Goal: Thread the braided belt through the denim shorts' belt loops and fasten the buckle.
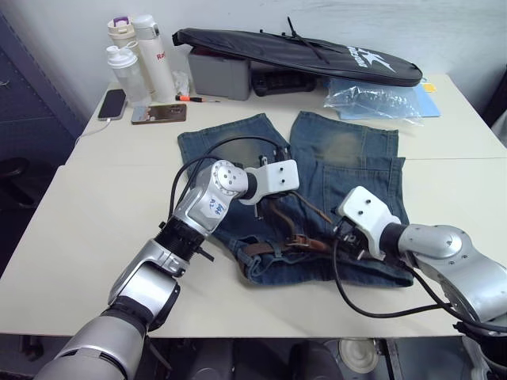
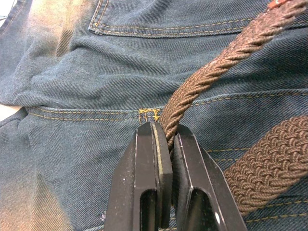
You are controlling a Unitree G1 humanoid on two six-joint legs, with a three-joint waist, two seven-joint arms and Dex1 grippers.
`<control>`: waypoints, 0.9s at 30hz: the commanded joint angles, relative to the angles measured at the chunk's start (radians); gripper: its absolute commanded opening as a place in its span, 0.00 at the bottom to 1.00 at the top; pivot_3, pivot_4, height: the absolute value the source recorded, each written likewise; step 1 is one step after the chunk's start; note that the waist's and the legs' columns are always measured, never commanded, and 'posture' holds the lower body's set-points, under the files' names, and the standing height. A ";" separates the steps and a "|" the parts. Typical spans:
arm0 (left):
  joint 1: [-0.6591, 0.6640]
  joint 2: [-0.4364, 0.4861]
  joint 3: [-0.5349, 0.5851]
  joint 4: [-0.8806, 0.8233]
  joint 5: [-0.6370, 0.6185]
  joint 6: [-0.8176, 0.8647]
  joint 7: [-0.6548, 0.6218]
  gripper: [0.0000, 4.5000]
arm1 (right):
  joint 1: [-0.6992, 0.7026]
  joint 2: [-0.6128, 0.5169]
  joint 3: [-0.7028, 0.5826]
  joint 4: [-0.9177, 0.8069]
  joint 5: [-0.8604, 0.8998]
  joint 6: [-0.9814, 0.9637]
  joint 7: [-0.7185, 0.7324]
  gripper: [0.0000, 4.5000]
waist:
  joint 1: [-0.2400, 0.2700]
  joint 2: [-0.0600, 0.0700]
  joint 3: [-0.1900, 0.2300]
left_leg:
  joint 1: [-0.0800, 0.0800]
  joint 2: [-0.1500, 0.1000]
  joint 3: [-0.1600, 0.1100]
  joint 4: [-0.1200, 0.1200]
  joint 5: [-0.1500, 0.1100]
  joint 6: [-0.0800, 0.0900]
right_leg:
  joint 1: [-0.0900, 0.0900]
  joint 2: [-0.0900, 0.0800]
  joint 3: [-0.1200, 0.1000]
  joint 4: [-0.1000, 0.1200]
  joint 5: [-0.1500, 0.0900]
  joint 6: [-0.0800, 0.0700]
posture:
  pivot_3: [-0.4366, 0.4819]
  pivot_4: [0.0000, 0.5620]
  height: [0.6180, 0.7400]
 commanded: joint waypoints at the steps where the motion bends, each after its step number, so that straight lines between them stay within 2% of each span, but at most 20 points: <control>1: -0.025 0.003 0.021 -0.046 -0.013 0.000 -0.008 0.00 | -0.022 0.028 -0.009 0.003 -0.025 -0.045 -0.019 0.28 | -0.001 0.000 0.000 | 0.000 0.000 0.000 0.000 0.000 0.000 | 0.000 0.000 0.000 0.000 0.000 0.000 | 0.48 0.27 0.31; 2: -0.024 0.003 0.021 -0.045 -0.013 -0.002 -0.010 0.00 | -0.029 0.032 -0.007 0.008 -0.029 -0.047 -0.018 0.21 | -0.001 0.000 0.000 | 0.000 0.000 0.000 0.000 0.000 0.000 | 0.000 0.000 0.000 0.000 0.000 0.000 | 0.48 0.27 0.31; 4: -0.022 0.002 0.022 -0.044 -0.014 -0.006 -0.012 0.00 | -0.044 0.042 -0.005 0.015 -0.032 -0.046 -0.019 0.01 | -0.001 0.000 0.000 | 0.000 0.000 0.000 0.000 0.000 0.000 | 0.000 0.000 0.000 0.000 0.000 0.000 | 0.48 0.27 0.31; 6: -0.023 0.000 0.024 -0.042 -0.023 -0.007 -0.024 0.00 | -0.055 0.047 -0.004 0.017 -0.035 -0.041 -0.019 0.01 | -0.001 0.001 0.000 | 0.000 0.000 0.000 0.000 0.000 0.000 | 0.000 0.000 0.000 0.000 0.000 0.000 | 0.48 0.27 0.31; 9: -0.031 -0.001 0.039 -0.042 -0.062 0.029 -0.077 0.28 | -0.064 0.043 -0.009 0.009 -0.036 -0.031 -0.016 0.00 | 0.000 0.001 -0.001 | 0.000 0.000 0.000 0.000 0.000 0.000 | 0.000 0.000 0.000 0.000 0.000 0.000 | 0.48 0.27 0.31; 16: -0.058 0.012 0.035 -0.010 -0.055 -0.081 -0.084 0.96 | -0.069 0.007 -0.001 0.000 -0.043 -0.026 0.011 0.00 | 0.000 0.001 -0.001 | 0.000 0.000 0.000 0.000 0.000 0.000 | 0.000 0.000 0.000 0.000 0.000 0.000 | 0.48 0.27 0.31; 17: -0.063 0.009 0.033 -0.005 -0.055 -0.084 -0.086 0.99 | -0.070 0.006 -0.003 -0.001 -0.042 -0.026 0.014 0.00 | 0.000 0.001 -0.001 | 0.000 0.000 0.000 0.000 0.000 0.000 | 0.000 0.000 0.000 0.000 0.000 0.000 | 0.48 0.27 0.31; 26: -0.076 -0.016 0.004 0.032 -0.047 -0.118 -0.098 0.99 | -0.064 0.004 -0.008 -0.015 -0.034 -0.009 0.027 0.00 | -0.002 0.001 -0.001 | 0.000 0.000 0.000 0.000 0.000 0.000 | 0.000 0.000 0.000 0.000 0.000 0.000 | 0.48 0.27 0.31; 27: -0.077 -0.017 0.001 0.036 -0.045 -0.122 -0.099 0.94 | -0.064 0.004 -0.009 -0.018 -0.035 -0.008 0.027 0.00 | -0.002 0.001 -0.001 | 0.000 0.000 0.000 0.000 0.000 0.000 | 0.000 0.000 0.000 0.000 0.000 0.000 | 0.48 0.27 0.31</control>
